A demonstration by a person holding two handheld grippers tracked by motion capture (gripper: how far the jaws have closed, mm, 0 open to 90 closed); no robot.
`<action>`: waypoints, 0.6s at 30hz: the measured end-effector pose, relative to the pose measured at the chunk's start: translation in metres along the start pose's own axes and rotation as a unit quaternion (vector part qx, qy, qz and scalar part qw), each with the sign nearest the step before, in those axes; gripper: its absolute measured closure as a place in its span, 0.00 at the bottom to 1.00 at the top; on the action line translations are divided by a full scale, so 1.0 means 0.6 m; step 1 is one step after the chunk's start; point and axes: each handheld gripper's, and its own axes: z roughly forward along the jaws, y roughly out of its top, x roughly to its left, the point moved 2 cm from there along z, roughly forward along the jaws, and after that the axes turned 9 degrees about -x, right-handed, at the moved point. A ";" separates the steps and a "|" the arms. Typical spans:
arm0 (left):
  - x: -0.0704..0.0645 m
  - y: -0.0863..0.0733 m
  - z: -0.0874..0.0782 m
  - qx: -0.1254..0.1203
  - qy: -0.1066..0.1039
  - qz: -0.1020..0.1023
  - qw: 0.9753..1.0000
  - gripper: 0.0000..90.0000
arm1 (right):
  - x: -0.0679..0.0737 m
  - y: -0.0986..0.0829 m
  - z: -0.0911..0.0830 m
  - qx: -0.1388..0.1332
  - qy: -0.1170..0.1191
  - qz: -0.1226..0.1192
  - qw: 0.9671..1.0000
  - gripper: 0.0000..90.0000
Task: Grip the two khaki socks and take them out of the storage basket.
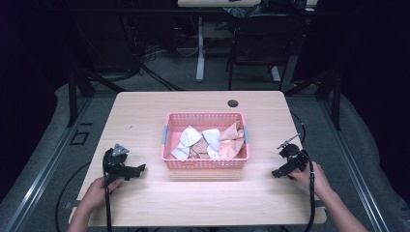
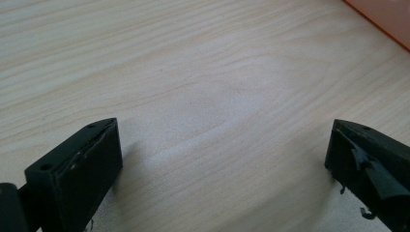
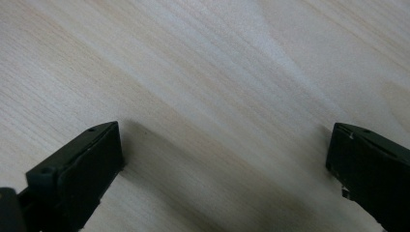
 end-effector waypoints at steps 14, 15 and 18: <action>0.000 0.000 0.000 0.000 0.000 0.000 1.000 0.00 | 0.000 -0.001 0.000 -0.007 0.003 -0.005 1.000 0.00; 0.000 0.000 0.000 0.000 0.000 0.000 1.000 0.00 | 0.000 -0.001 0.001 -0.011 0.002 -0.003 1.000 0.00; 0.000 0.000 0.000 0.000 0.000 -0.001 1.000 0.00 | -0.001 0.000 0.001 -0.005 0.002 -0.008 1.000 0.00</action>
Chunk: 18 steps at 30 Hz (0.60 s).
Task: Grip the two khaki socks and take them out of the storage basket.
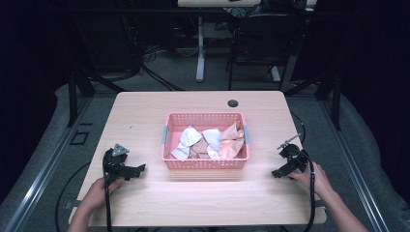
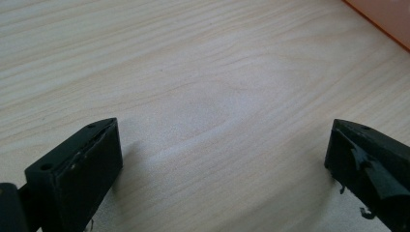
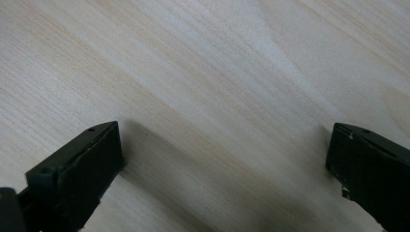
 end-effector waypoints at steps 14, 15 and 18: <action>0.000 0.000 0.000 0.000 0.000 0.001 1.000 0.00 | 0.026 0.039 -0.037 -0.050 -0.017 -0.018 0.998 0.01; 0.000 0.000 0.000 0.000 0.000 0.001 1.000 0.00 | 0.026 0.039 -0.037 -0.050 -0.017 -0.018 0.998 0.01; 0.000 0.000 0.000 0.000 0.000 0.001 1.000 0.00 | 0.033 0.045 -0.045 -0.050 0.002 -0.018 0.999 0.00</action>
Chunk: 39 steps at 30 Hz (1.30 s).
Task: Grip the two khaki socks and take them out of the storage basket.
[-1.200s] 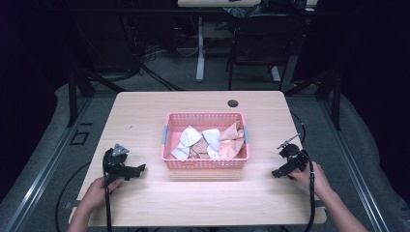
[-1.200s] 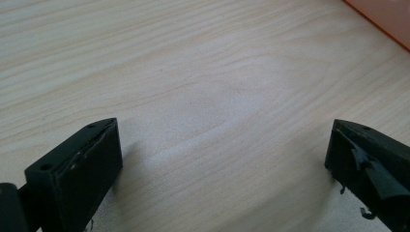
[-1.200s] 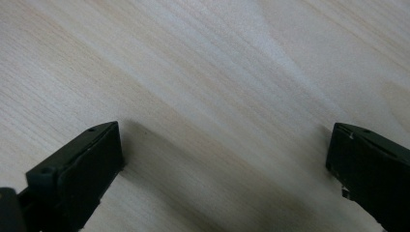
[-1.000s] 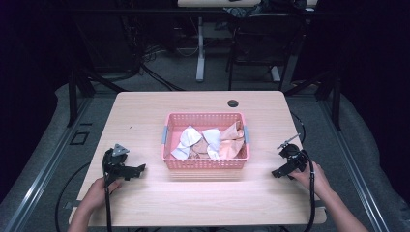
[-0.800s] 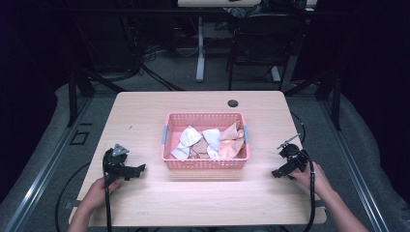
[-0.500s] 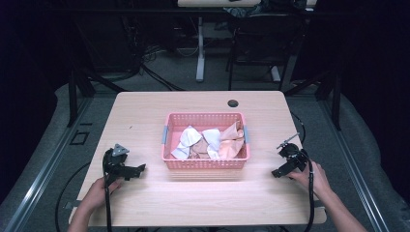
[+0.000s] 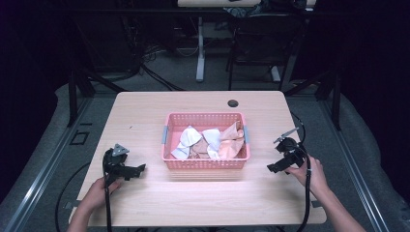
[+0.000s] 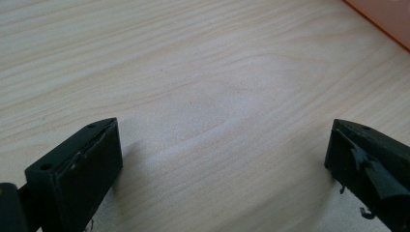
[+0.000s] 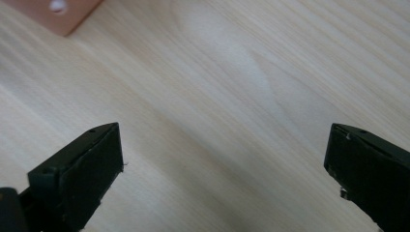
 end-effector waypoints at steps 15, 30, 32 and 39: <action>0.000 0.000 0.000 0.000 0.000 0.000 1.000 0.00 | 0.040 0.063 -0.041 -0.043 0.039 -0.028 0.998 0.03; 0.000 0.000 0.000 0.000 0.001 -0.001 1.000 0.00 | 0.082 0.137 -0.079 -0.087 0.072 -0.055 0.992 0.05; 0.000 0.000 0.000 0.000 0.001 -0.001 1.000 0.00 | 0.088 0.147 -0.077 -0.088 0.078 -0.059 0.991 0.05; 0.000 0.000 0.000 0.000 0.001 -0.001 1.000 0.00 | 0.107 0.186 -0.071 -0.077 0.095 -0.070 0.990 0.08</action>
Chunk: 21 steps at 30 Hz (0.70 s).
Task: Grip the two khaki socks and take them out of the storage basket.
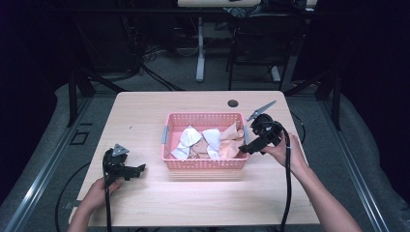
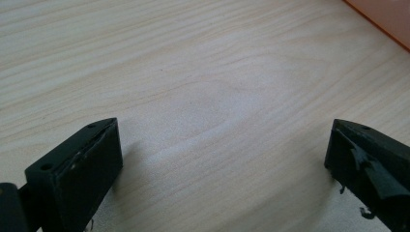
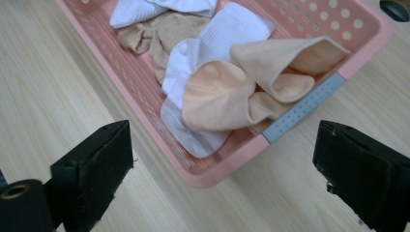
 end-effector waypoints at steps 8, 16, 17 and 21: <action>0.000 0.000 0.000 0.000 0.000 0.000 1.000 0.00 | 0.008 0.030 0.029 0.034 0.007 -0.008 0.999 0.24; 0.000 0.000 0.000 0.000 0.000 0.000 1.000 0.00 | -0.001 0.035 0.073 0.077 -0.001 0.003 0.997 0.50; 0.000 0.000 0.000 0.000 0.000 0.000 1.000 0.00 | -0.003 0.036 0.076 0.084 -0.004 0.001 0.996 0.52; 0.000 0.000 0.000 0.000 0.000 0.000 1.000 0.00 | -0.007 0.035 0.089 0.093 -0.012 0.005 0.996 0.59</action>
